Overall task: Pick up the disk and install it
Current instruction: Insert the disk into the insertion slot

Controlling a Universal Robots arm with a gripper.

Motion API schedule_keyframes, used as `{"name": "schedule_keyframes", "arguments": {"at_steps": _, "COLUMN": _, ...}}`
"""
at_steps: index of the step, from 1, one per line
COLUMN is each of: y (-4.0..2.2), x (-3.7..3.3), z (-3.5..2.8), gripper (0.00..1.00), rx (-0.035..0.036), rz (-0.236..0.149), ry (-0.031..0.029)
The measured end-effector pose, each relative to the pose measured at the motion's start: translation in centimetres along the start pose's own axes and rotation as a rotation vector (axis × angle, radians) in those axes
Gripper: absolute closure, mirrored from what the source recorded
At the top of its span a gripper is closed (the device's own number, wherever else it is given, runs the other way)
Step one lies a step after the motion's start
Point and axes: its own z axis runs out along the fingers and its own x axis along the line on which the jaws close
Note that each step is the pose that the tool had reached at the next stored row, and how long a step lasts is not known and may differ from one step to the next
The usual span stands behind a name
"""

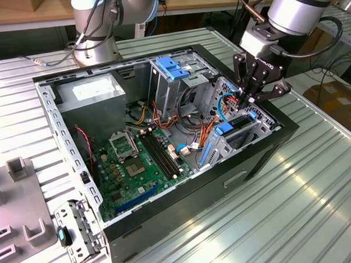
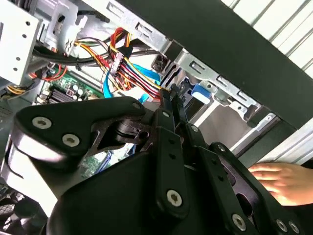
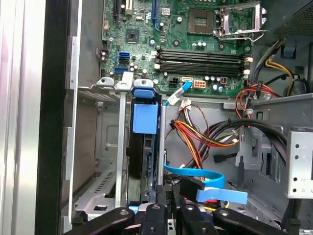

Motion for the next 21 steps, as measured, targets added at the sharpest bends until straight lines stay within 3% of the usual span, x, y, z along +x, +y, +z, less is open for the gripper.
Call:
{"name": "schedule_keyframes", "arguments": {"at_steps": 4, "y": 0.43, "x": 0.42, "z": 0.03, "gripper": 0.83, "rx": 0.0000, "rz": -0.041, "ry": 0.0004}}
{"name": "schedule_keyframes", "arguments": {"at_steps": 7, "y": 0.53, "x": 1.14, "z": 0.04, "gripper": 0.83, "rx": 0.0000, "rz": -0.041, "ry": 0.0003}}
{"name": "schedule_keyframes", "arguments": {"at_steps": 11, "y": 0.55, "x": 1.48, "z": 0.05, "gripper": 0.83, "rx": 0.0000, "rz": -0.041, "ry": 0.0004}}
{"name": "schedule_keyframes", "arguments": {"at_steps": 21, "y": 0.61, "x": 1.63, "z": 0.12, "gripper": 0.83, "rx": 0.0000, "rz": -0.037, "ry": 0.0004}}
